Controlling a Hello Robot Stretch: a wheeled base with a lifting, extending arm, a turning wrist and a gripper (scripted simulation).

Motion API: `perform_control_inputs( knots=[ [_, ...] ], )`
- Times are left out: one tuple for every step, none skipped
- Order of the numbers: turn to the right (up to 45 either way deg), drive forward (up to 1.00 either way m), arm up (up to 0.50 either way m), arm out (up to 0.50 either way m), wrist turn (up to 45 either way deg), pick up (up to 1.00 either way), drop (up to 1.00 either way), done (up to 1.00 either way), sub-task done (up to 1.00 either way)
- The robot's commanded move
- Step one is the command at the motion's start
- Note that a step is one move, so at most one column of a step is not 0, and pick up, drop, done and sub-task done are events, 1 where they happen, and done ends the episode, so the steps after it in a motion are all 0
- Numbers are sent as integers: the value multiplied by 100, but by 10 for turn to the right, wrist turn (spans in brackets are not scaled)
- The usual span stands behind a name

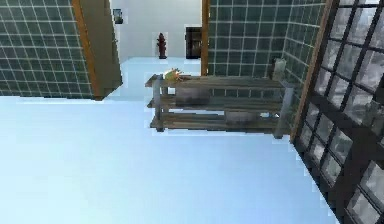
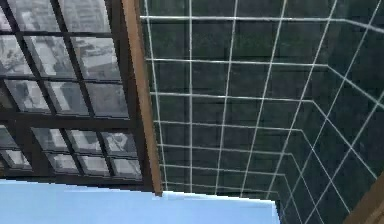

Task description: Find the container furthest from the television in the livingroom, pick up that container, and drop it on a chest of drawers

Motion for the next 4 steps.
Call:
perform_control_inputs(
  knots=[
    [0, 70, 0, 0, 0, 0, 0, 0, 0],
    [-450, 0, 0, 0, 0, 0, 0, 0, 0],
    [-300, 0, 0, 0, 0, 0, 0, 0, 0],
    [0, 100, 0, 0, 0, 0, 0, 0, 0]
  ],
)
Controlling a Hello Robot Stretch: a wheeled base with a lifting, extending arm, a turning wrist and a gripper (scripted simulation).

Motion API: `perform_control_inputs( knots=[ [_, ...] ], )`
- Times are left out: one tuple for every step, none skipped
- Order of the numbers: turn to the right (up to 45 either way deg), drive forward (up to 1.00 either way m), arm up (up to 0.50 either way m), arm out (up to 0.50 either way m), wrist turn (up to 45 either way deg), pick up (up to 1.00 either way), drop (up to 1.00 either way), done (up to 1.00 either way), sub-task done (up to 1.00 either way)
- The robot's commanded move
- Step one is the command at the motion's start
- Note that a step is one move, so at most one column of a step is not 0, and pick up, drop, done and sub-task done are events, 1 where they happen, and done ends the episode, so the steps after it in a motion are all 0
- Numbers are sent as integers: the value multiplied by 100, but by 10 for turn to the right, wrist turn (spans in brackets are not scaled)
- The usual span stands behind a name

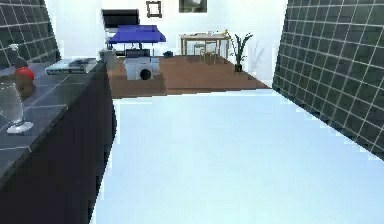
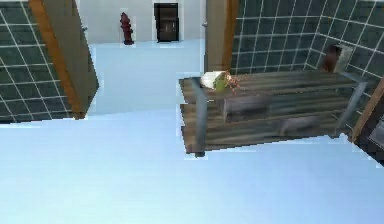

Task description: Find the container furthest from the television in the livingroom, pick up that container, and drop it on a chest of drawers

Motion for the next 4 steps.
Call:
perform_control_inputs(
  knots=[
    [0, 100, 0, 0, 0, 0, 0, 0, 0],
    [0, 100, 0, 0, 0, 0, 0, 0, 0],
    [0, 100, 0, 0, 0, 0, 0, 0, 0],
    [-30, 0, 0, 0, 0, 0, 0, 0, 0]
  ],
)
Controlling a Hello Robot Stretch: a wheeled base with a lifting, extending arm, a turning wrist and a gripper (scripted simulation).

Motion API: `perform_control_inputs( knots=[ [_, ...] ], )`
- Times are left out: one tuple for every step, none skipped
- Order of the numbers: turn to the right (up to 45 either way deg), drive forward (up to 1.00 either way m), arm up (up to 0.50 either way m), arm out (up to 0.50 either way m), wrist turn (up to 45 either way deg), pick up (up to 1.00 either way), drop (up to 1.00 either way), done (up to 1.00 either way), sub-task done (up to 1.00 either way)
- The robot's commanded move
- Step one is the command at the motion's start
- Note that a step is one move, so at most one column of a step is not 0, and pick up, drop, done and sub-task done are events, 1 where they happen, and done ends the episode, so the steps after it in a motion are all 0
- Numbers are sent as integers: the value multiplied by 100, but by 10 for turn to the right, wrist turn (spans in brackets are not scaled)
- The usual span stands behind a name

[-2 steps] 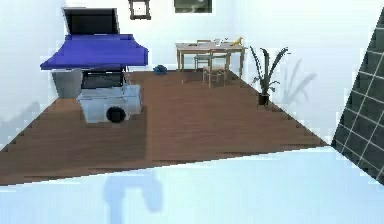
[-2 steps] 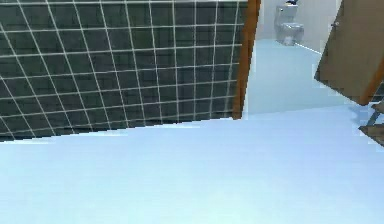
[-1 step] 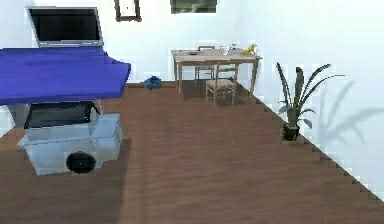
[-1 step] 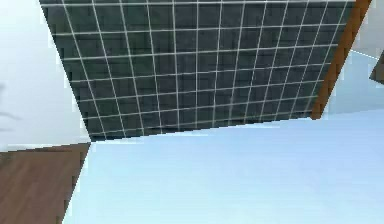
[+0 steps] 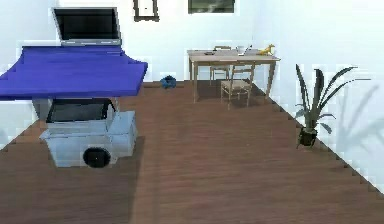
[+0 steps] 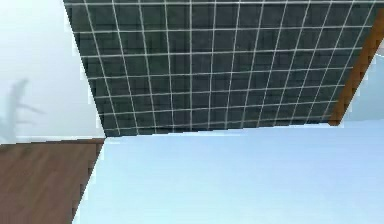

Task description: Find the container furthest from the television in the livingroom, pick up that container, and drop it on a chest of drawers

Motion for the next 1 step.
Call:
perform_control_inputs(
  knots=[
    [0, 100, 0, 0, 0, 0, 0, 0, 0]
  ],
)
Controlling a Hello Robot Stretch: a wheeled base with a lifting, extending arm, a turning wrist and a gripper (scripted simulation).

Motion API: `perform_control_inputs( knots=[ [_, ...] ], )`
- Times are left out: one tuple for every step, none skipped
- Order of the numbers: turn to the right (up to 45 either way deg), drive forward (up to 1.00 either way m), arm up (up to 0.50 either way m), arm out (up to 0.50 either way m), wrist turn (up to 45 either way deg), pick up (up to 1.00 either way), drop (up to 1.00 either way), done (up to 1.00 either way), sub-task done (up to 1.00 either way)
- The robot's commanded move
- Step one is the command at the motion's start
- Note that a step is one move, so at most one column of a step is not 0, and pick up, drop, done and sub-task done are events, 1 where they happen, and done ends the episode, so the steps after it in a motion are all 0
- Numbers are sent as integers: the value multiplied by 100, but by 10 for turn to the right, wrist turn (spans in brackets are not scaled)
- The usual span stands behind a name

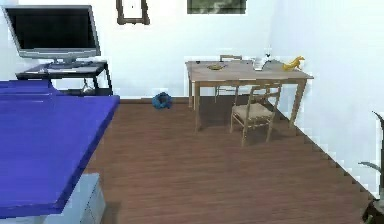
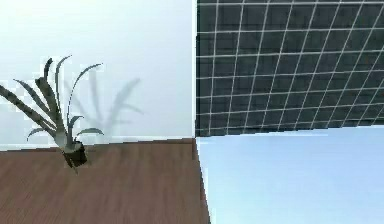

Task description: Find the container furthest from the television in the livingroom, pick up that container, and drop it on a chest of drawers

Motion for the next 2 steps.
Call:
perform_control_inputs(
  knots=[
    [0, 40, 0, 0, 0, 0, 0, 0, 0],
    [0, 100, 0, 0, 0, 0, 0, 0, 0]
  ],
)
